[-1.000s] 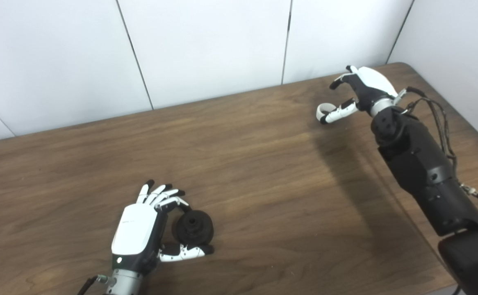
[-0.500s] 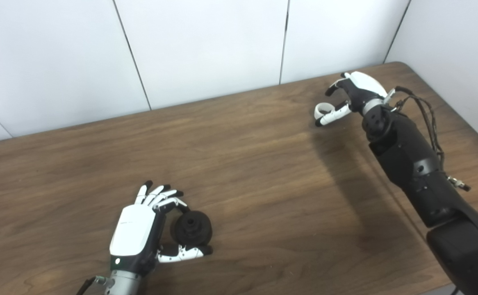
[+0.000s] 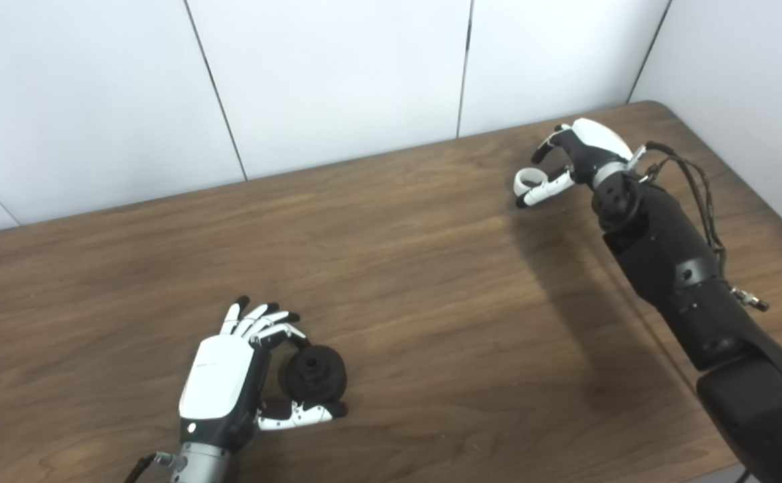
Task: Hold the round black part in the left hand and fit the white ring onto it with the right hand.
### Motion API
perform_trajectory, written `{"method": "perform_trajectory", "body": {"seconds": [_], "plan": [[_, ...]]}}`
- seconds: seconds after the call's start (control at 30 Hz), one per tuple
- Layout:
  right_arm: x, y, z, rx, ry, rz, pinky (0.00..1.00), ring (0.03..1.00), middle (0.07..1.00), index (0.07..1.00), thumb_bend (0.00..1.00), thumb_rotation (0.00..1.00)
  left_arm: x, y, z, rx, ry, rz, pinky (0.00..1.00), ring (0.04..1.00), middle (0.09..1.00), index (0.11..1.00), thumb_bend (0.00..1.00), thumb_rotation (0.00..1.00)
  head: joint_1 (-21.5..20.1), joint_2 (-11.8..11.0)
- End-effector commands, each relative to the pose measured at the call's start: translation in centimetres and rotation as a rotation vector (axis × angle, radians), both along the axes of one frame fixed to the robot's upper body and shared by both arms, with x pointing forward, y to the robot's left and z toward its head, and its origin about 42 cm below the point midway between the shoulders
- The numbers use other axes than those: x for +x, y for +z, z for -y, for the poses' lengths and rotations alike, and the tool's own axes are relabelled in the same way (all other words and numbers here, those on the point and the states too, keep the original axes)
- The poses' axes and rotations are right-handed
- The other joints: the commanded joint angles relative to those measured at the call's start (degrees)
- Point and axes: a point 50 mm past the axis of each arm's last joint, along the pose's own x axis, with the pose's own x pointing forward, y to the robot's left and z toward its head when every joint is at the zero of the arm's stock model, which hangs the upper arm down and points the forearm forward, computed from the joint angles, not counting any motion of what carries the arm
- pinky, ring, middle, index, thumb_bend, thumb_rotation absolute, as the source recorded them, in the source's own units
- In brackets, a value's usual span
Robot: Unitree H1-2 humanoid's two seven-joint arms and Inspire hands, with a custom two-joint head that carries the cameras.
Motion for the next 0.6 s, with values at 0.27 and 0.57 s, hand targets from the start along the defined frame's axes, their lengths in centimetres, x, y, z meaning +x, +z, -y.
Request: {"method": "perform_trajectory", "body": {"seconds": [0.27, 0.57], "plan": [[1.11, 3.37, 0.29, -0.023, -0.006, 0.088, 1.00, 1.000, 0.946, 0.637, 0.84, 0.25, -0.09, -0.64, -0.61, 0.024, 0.001, -0.014, 1.00, 0.878, 0.778, 0.484, 0.52, 0.05, -0.10, -0.01], [1.14, 3.04, 0.28, -0.036, -0.003, 0.071, 1.00, 1.000, 0.941, 0.639, 0.83, 0.25, -0.10, -0.70, -0.68, 0.026, 0.001, -0.016, 1.00, 0.882, 0.779, 0.485, 0.52, 0.05, 0.05, 0.06]]}}
